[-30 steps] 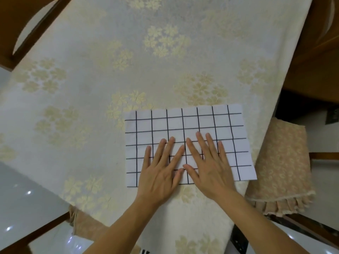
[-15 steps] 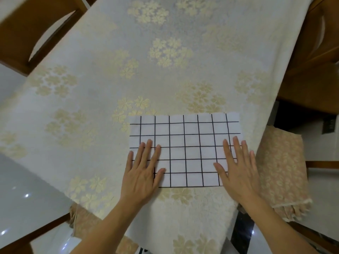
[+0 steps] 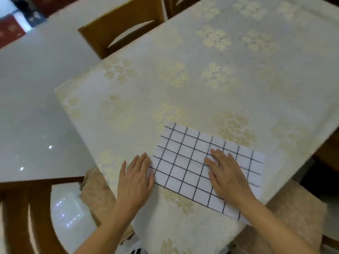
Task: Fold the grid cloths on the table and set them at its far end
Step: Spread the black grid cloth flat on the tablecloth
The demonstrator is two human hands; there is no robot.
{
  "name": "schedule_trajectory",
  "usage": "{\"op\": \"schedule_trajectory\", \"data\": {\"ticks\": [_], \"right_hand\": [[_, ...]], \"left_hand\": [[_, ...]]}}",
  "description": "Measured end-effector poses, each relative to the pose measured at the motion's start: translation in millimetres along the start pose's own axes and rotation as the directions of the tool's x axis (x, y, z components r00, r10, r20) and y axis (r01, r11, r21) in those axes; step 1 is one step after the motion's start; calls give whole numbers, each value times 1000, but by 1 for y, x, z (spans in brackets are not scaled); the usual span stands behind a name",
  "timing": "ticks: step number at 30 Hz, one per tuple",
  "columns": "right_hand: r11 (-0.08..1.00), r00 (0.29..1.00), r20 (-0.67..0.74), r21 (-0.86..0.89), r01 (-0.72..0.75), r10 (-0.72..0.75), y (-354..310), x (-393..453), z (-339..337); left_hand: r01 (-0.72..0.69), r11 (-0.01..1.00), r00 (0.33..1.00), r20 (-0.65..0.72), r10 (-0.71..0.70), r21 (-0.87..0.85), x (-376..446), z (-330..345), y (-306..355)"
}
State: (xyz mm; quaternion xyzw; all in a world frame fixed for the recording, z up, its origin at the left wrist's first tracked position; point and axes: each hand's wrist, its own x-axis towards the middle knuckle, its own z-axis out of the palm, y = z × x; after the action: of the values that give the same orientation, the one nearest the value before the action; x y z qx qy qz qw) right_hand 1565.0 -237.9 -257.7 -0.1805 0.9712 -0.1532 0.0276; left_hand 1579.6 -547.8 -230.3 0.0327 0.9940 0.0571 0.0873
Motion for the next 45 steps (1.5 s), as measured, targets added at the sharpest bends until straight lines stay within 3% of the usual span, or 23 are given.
{"op": "schedule_trajectory", "data": {"ticks": [3,7,15,23,30,36,39,45], "right_hand": [[966,966,34,-35,257,-256,-8,54,-3],[870,867,122,-47,491,-483,-31,122,-2],[654,648,358,-125,746,-672,-65,207,0],[588,561,518,-131,798,-646,-75,229,8],[573,558,377,-82,815,-739,-76,217,-3],[558,560,340,-114,822,-755,-74,215,-13],[598,570,392,-61,800,-722,-78,219,-16],[616,483,589,32,787,-648,-106,249,-32]], "left_hand": [[74,997,997,-31,-74,-4,-7,1,0],[150,988,987,-47,-152,-41,4,3,2],[260,956,962,-44,-268,-132,30,13,13],[342,932,934,-69,-352,-121,39,19,26],[371,899,907,-118,-405,-232,44,23,28],[365,867,910,-66,-409,-339,45,20,25],[303,918,935,-107,-338,-257,43,12,22],[178,981,959,-211,-191,-80,40,-12,3]]}}
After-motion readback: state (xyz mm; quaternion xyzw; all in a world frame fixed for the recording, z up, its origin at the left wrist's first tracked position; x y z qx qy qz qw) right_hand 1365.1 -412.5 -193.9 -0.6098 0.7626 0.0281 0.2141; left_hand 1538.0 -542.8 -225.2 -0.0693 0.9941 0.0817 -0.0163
